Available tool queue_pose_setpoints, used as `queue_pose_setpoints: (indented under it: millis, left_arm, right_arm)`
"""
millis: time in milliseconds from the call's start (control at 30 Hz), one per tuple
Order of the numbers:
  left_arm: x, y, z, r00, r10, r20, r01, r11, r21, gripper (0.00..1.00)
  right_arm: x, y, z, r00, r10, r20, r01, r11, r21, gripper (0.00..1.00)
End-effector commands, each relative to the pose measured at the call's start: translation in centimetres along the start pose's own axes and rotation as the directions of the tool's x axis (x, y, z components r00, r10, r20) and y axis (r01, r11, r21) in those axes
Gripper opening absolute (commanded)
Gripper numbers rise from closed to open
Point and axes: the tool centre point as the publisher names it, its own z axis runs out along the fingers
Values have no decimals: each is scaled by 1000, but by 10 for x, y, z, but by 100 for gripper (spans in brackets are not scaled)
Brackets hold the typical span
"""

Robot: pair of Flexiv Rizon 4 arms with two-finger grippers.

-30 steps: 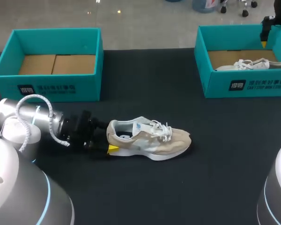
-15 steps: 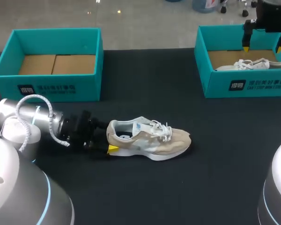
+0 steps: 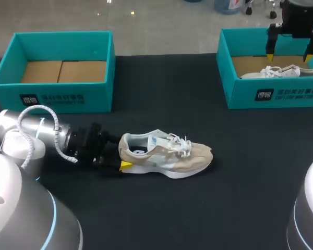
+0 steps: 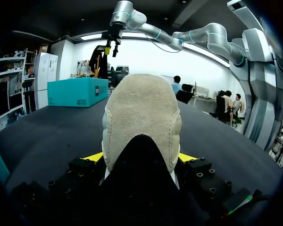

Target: Take the shoe out of the shoebox, open the shoe tongue, remove and reinsert the insole, then place the shoe into the shoebox

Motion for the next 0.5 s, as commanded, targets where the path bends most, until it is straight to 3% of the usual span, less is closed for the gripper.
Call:
queue_pose_setpoints:
  millis: [33,167,267,500]
  left_arm:
    - [2,0,0,1000,0,3,0,1000,-2,0]
    - [2,0,0,1000,0,3,0,1000,-2,0]
    - [2,0,0,1000,0,3,0,1000,-2,0]
    - [2,0,0,1000,0,3,0,1000,-2,0]
  right_arm:
    - [-1,-1,0,1000,0,-1,0,1000,-1,100]
    - [-1,-1,0,1000,0,-1,0,1000,-1,100]
    - [11,-18,-4,998,-6,62,10,998,-67,100]
    - [48,-56,-7,998,25,62,-20,997,-75,100]
